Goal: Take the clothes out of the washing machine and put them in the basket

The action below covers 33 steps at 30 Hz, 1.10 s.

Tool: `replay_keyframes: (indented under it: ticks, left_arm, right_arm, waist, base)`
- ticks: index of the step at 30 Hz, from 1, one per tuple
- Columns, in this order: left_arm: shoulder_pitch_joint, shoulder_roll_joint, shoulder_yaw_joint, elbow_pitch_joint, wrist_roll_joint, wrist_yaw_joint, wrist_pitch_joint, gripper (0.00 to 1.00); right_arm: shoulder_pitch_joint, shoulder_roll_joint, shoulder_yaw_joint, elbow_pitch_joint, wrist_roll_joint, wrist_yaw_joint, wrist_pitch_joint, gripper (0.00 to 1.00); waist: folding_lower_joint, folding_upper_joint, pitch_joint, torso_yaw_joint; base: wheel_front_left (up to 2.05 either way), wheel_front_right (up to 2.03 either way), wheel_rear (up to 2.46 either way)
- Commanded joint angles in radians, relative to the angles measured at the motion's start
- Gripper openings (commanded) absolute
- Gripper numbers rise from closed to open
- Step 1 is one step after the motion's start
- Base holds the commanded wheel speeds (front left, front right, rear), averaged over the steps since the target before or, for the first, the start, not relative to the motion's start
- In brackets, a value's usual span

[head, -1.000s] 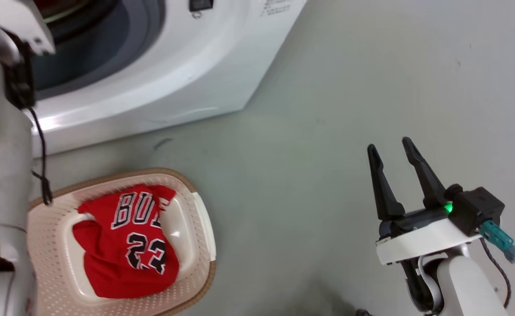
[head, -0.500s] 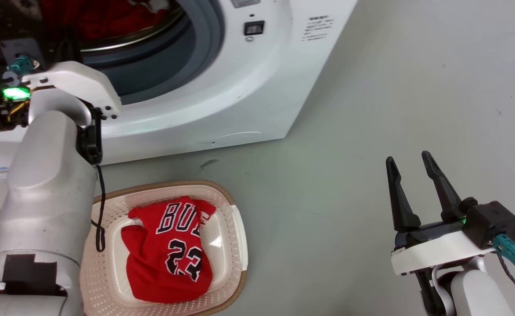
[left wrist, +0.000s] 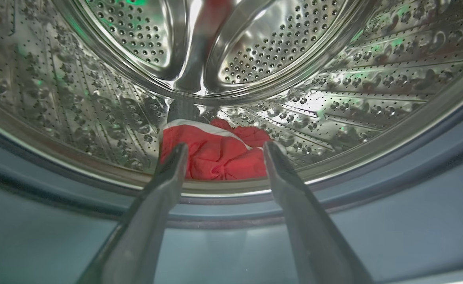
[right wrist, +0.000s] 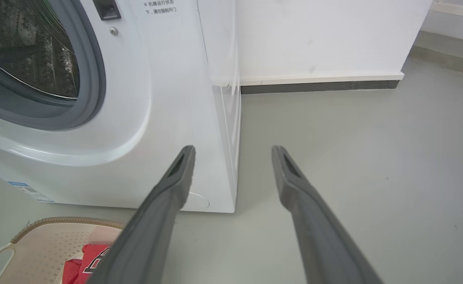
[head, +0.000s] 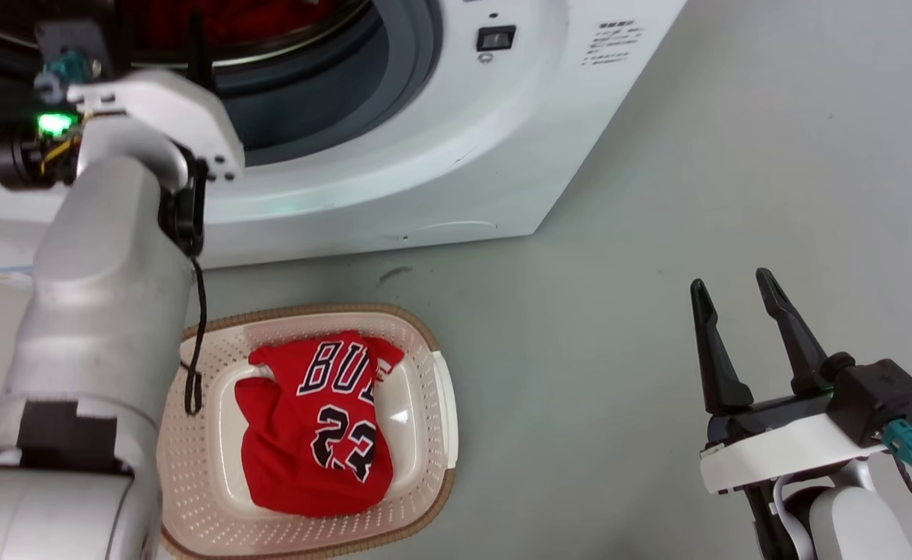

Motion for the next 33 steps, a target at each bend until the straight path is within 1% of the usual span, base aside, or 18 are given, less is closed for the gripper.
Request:
replay_keyframes:
  ticks: [1, 4, 8, 14, 21, 29, 31, 33]
  left_arm:
    - [-0.032, -0.005, -0.005, 0.019, 0.006, 0.000, 0.008, 1.00]
    - [-0.090, -0.013, -0.015, 0.062, 0.008, 0.001, 0.033, 1.00]
    - [-0.175, 0.001, -0.021, 0.111, 0.006, -0.002, 0.086, 1.00]
    - [-0.289, 0.047, -0.044, 0.151, 0.023, 0.012, 0.198, 1.00]
    - [-0.407, 0.103, -0.081, 0.167, 0.054, 0.029, 0.320, 1.00]
    - [-0.499, 0.177, -0.112, 0.177, 0.075, 0.037, 0.508, 1.00]
    - [-0.520, 0.195, -0.117, 0.178, 0.079, 0.040, 0.549, 1.00]
    - [-0.529, 0.202, -0.124, 0.179, 0.084, 0.039, 0.567, 1.00]
  right_arm:
    - [0.008, 0.000, 0.002, -0.015, -0.009, -0.001, 0.004, 1.00]
    - [0.016, 0.000, 0.008, -0.035, -0.011, -0.001, 0.021, 1.00]
    - [0.020, 0.001, 0.021, -0.063, -0.009, -0.001, 0.034, 1.00]
    - [0.014, 0.000, 0.055, -0.094, 0.014, -0.001, 0.034, 1.00]
    - [0.008, 0.001, 0.096, -0.083, 0.057, -0.001, 0.014, 1.00]
    - [0.028, 0.001, 0.177, -0.036, 0.114, -0.001, -0.011, 1.00]
    - [0.032, 0.001, 0.192, -0.031, 0.127, -0.001, -0.018, 1.00]
    - [0.036, 0.001, 0.197, -0.027, 0.133, -0.001, -0.022, 1.00]
  waist:
    - [0.0001, 0.0000, 0.024, 0.007]
    - [0.0001, 0.0000, 0.055, 0.010]
    - [0.0001, 0.0000, 0.107, 0.001]
    - [0.0001, 0.0000, 0.183, -0.051]
    - [0.0001, 0.0000, 0.257, -0.115]
    - [0.0001, 0.0000, 0.284, -0.190]
    - [0.0001, 0.0000, 0.296, -0.206]
    - [0.0001, 0.0000, 0.301, -0.213]
  base:
    - [0.00, 0.00, 0.00]
    - [0.00, 0.00, 0.00]
    - [0.00, 0.00, 0.00]
    - [0.00, 0.00, 0.00]
    - [0.00, 0.00, 0.00]
    - [0.00, 0.00, 0.00]
    - [0.00, 0.00, 0.00]
    - [0.00, 0.00, 0.00]
